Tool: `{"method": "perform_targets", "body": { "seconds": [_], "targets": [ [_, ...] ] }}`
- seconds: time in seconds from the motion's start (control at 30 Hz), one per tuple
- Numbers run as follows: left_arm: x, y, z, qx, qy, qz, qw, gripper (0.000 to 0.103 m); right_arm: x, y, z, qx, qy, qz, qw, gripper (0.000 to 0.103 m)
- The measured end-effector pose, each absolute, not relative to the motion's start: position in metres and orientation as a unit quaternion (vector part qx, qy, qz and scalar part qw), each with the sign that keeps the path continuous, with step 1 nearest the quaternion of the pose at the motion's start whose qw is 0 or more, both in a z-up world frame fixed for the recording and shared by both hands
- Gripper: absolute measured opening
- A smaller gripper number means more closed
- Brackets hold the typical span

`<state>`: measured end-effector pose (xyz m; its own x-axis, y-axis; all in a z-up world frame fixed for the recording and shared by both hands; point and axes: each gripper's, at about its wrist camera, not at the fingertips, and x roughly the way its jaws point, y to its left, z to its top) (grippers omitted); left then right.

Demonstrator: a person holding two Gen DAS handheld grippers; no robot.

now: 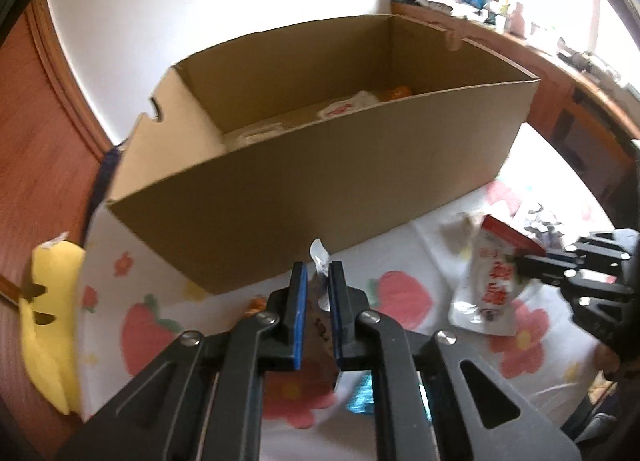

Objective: Organize snacks
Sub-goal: 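Lift both pouches and carry them over the cardboard box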

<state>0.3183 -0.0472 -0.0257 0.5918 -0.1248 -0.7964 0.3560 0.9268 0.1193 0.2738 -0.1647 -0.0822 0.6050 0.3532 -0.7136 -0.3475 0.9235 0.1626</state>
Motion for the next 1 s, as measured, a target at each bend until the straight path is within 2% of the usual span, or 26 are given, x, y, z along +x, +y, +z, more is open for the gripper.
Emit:
{"method": "perform_targets", "body": {
  "seconds": [0.13,0.23,0.4,0.53,1.0],
  "targets": [
    [0.322,-0.038,-0.038,0.142,0.452,-0.122,0.872,0.020,0.273,-0.165,-0.082,0.003,0.398,0.196,0.896,0.003],
    [0.318,-0.028,-0.039,0.127,0.451,-0.123,0.875,0.020,0.273,-0.165,-0.082,0.003,0.398,0.196,0.896,0.003],
    [0.312,-0.031,-0.038,0.138,0.437,-0.127,0.880,0.016,0.273,-0.164,-0.082,0.002,0.398,0.194,0.897,0.004],
    [0.297,-0.041,-0.029,0.158,0.406,-0.128,0.891,0.003,0.273,-0.163,-0.081,0.001,0.397,0.195,0.897,0.004],
    [0.270,-0.033,-0.002,0.118,0.370,-0.141,0.911,0.003,0.274,-0.165,-0.074,0.013,0.392,0.200,0.898,0.000]
  ]
}}
